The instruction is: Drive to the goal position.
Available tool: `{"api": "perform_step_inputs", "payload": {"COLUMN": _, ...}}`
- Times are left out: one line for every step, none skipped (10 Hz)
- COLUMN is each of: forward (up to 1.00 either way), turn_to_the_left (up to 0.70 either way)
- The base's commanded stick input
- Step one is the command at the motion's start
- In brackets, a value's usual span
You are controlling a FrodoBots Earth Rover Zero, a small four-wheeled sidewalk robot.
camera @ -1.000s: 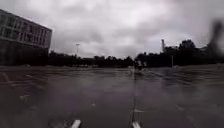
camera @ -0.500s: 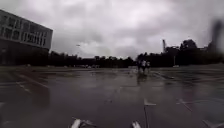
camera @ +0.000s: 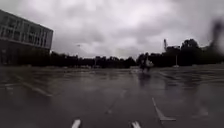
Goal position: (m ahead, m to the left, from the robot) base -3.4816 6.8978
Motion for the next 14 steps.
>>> {"api": "perform_step_inputs", "payload": {"forward": 1.0, "turn_to_the_left": 0.0}}
{"api": "perform_step_inputs", "payload": {"forward": 1.0, "turn_to_the_left": 0.0}}
{"api": "perform_step_inputs", "payload": {"forward": 1.0, "turn_to_the_left": 0.0}}
{"api": "perform_step_inputs", "payload": {"forward": 1.0, "turn_to_the_left": 0.0}}
{"api": "perform_step_inputs", "payload": {"forward": 1.0, "turn_to_the_left": 0.0}}
{"api": "perform_step_inputs", "payload": {"forward": 1.0, "turn_to_the_left": 0.0}}
{"api": "perform_step_inputs", "payload": {"forward": 1.0, "turn_to_the_left": 0.0}}
{"api": "perform_step_inputs", "payload": {"forward": 1.0, "turn_to_the_left": 0.0}}
{"api": "perform_step_inputs", "payload": {"forward": 1.0, "turn_to_the_left": 0.0}}
{"api": "perform_step_inputs", "payload": {"forward": 1.0, "turn_to_the_left": 0.0}}
{"api": "perform_step_inputs", "payload": {"forward": 1.0, "turn_to_the_left": 0.0}}
{"api": "perform_step_inputs", "payload": {"forward": 1.0, "turn_to_the_left": 0.0}}
{"api": "perform_step_inputs", "payload": {"forward": 1.0, "turn_to_the_left": 0.0}}
{"api": "perform_step_inputs", "payload": {"forward": 1.0, "turn_to_the_left": 0.0}}
